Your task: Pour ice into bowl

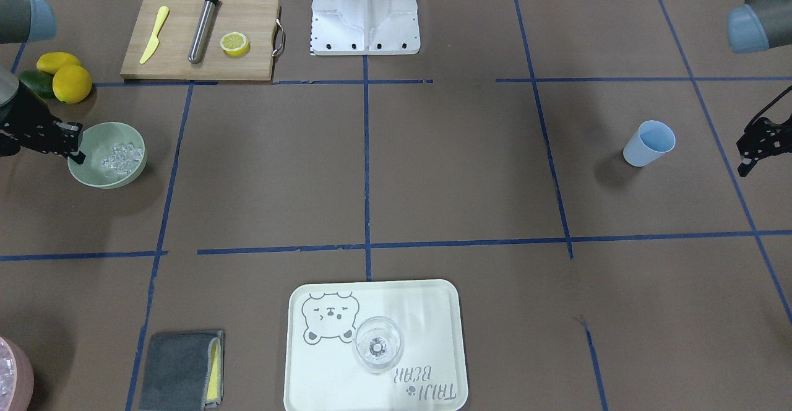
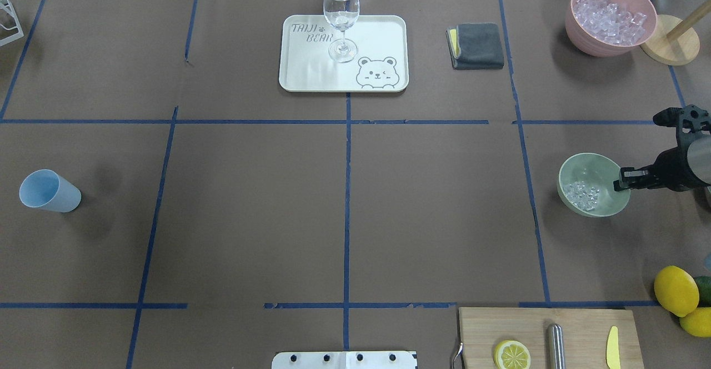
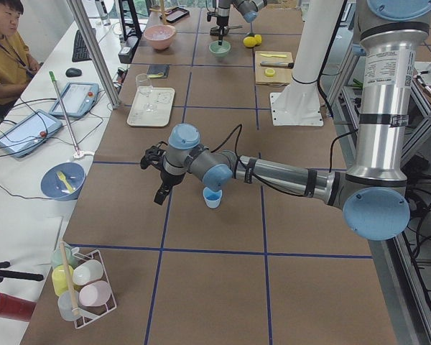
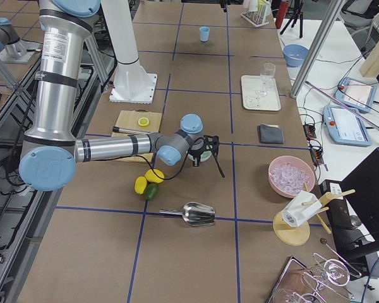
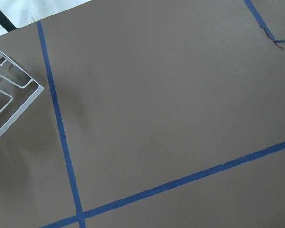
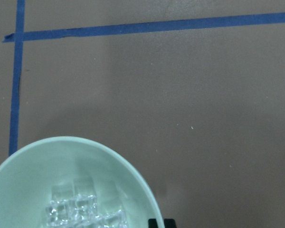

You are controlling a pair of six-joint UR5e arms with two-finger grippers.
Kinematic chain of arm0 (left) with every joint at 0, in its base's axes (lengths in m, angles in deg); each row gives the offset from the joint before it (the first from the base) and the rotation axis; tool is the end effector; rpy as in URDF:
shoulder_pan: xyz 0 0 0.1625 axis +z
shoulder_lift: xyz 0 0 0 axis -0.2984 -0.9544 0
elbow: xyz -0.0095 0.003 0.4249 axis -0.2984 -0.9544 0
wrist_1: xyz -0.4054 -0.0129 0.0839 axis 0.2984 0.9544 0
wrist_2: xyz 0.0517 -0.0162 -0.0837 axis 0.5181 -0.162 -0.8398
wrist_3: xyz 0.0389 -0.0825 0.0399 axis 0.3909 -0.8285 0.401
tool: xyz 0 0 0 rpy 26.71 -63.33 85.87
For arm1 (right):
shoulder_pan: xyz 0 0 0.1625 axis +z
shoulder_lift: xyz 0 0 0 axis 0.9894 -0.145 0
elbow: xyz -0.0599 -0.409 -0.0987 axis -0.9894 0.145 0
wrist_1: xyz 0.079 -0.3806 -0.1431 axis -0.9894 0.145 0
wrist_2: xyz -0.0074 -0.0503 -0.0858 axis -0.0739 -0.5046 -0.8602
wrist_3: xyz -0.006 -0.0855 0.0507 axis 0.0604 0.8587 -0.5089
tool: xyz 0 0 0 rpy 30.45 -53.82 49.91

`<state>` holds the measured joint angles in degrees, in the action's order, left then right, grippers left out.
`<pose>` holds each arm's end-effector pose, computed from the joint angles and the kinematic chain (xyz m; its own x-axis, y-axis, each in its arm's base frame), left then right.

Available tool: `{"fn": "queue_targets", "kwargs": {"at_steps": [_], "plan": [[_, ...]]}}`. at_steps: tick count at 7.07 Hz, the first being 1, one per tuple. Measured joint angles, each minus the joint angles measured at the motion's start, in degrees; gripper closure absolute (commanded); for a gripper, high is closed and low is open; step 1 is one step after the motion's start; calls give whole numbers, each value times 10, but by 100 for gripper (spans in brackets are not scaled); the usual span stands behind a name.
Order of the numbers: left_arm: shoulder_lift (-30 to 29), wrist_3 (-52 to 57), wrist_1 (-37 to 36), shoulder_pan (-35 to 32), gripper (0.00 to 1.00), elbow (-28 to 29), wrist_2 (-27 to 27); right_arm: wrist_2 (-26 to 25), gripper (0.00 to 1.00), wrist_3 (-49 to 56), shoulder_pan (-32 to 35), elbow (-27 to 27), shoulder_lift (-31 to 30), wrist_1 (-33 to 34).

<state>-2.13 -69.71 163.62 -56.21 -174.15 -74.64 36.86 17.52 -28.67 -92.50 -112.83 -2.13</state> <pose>0.0713 -0.5252 0.5358 0.7546 0.3154 -0.5754 -0.0189 0.8869 0.4615 -0.2094 -0.4089 0.5716 0.6318 0.0274 0.7746 -0.1031 0.9935 0.0489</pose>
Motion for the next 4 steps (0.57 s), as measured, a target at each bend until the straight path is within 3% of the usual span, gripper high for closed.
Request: {"fn": "queue_targets", "kwargs": {"at_steps": [1,2,4], "plan": [[0,0,0,0,0,0,0,3,77,0,0,8,4,0],[0,0,0,0,0,0,1,12,1,0,0,12,7,0],[0,1,0,0,0,1,3,25,0,-2,1,12,8,-1]]}}
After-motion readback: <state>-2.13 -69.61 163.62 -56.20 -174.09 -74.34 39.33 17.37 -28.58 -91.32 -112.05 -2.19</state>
